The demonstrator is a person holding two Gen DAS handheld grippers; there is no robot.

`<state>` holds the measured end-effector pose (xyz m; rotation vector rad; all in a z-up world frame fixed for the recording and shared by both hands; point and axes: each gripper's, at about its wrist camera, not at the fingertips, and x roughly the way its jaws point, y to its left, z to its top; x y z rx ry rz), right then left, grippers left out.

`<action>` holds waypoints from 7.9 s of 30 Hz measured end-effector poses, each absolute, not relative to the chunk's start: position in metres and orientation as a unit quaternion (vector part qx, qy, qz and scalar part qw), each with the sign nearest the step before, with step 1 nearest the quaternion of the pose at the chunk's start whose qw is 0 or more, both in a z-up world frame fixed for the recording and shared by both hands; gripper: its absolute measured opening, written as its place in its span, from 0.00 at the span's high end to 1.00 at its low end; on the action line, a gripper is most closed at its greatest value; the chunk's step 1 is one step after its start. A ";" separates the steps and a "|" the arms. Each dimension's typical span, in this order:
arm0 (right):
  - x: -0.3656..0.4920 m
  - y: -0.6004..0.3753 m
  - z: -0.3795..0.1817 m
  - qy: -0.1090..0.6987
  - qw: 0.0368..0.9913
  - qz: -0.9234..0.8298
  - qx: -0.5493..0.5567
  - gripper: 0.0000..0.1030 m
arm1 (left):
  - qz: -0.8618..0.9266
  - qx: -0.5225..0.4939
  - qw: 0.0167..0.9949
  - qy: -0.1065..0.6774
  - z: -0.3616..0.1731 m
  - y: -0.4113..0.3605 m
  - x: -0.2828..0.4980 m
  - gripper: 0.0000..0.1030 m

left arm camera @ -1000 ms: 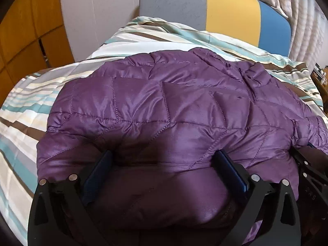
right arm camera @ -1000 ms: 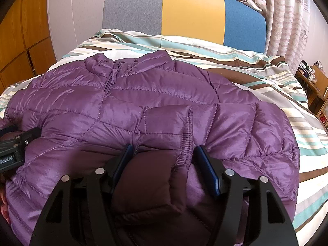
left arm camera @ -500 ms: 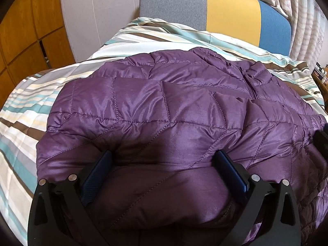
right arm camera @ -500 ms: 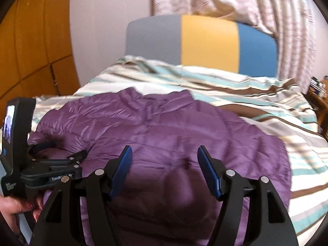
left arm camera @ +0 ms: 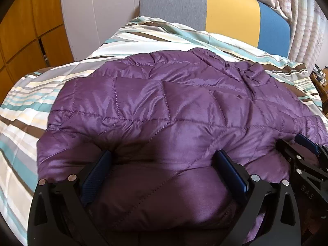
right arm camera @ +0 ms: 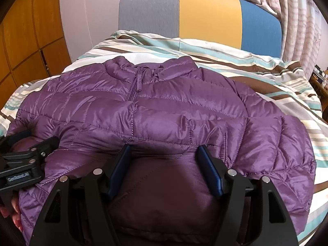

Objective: Fold large clothes

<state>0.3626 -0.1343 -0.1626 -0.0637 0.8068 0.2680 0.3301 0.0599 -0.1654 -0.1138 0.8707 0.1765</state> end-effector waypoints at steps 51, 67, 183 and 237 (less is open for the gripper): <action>0.056 -0.323 -0.139 0.522 0.838 0.155 0.026 0.42 | 0.005 -0.117 0.897 0.427 -0.158 0.104 0.030 0.31; 0.064 -0.308 -0.111 0.456 0.867 0.197 0.052 0.93 | -0.041 -0.136 0.908 0.394 -0.127 0.092 0.026 0.88; 0.122 -0.315 -0.072 0.366 0.881 0.267 0.132 0.86 | -0.130 -0.253 0.906 0.312 -0.096 0.122 0.071 0.86; 0.395 -0.246 -0.166 0.417 0.908 0.037 0.014 0.77 | 0.114 -0.216 0.906 0.346 -0.149 0.122 0.317 0.90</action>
